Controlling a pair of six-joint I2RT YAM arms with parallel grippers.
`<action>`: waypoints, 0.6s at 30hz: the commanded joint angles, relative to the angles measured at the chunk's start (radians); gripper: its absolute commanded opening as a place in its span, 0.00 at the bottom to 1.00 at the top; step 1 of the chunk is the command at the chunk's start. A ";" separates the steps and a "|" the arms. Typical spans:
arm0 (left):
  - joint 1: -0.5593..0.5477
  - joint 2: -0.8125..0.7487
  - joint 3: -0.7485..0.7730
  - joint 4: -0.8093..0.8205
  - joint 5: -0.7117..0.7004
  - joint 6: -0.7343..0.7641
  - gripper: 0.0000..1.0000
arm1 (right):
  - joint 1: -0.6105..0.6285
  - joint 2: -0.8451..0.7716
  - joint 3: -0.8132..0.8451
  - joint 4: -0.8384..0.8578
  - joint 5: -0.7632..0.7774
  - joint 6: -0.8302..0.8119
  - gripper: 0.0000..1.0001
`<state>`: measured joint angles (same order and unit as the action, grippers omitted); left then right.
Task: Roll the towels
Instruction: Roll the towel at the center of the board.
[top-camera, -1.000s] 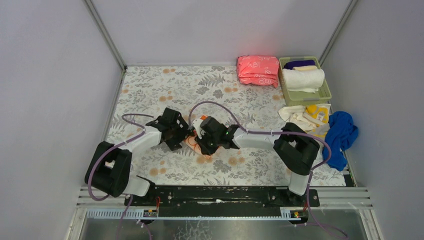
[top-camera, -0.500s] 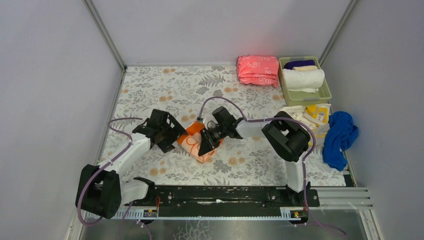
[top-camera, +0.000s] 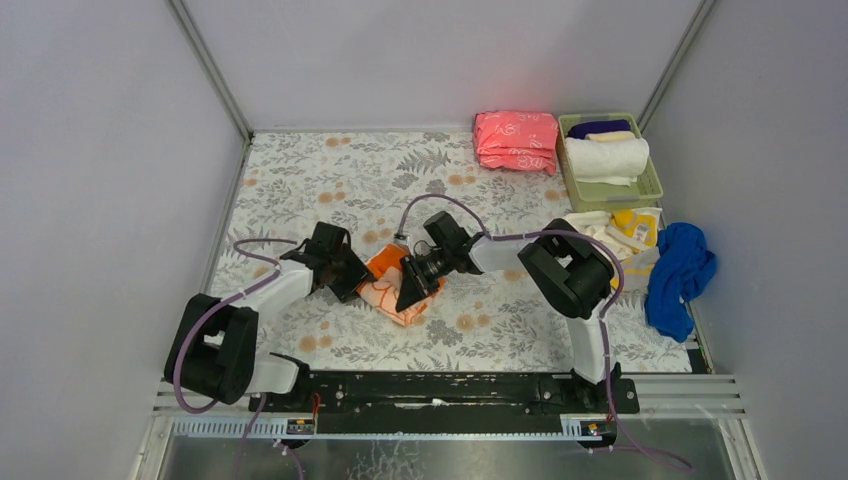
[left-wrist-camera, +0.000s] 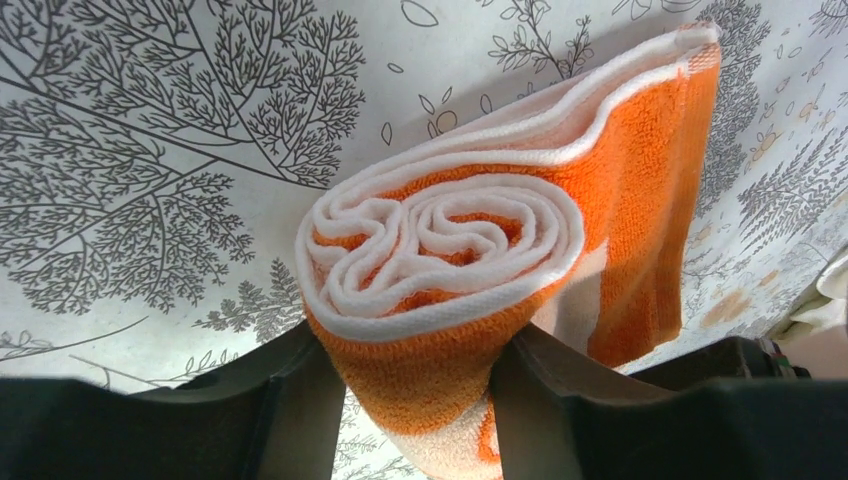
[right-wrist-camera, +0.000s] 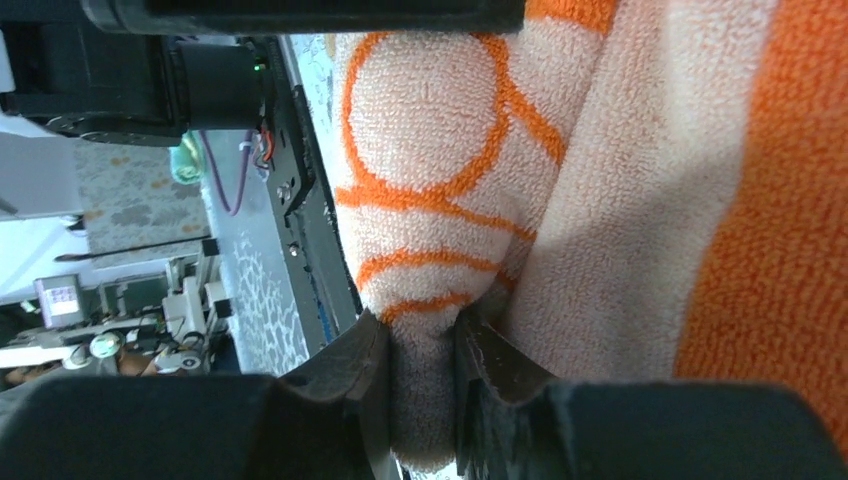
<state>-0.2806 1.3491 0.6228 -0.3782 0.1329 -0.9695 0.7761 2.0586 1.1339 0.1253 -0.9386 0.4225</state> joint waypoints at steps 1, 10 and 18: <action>0.003 0.062 -0.080 -0.040 -0.079 0.020 0.43 | 0.010 -0.065 -0.033 -0.183 0.225 -0.057 0.25; -0.004 0.118 -0.047 -0.039 -0.092 0.041 0.23 | 0.154 -0.322 0.023 -0.385 0.746 -0.214 0.61; -0.024 0.137 -0.032 -0.051 -0.090 0.043 0.23 | 0.396 -0.422 0.070 -0.399 1.210 -0.362 0.73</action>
<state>-0.2893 1.4109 0.6357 -0.3359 0.1539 -0.9661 1.0782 1.6760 1.1511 -0.2508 -0.0299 0.1677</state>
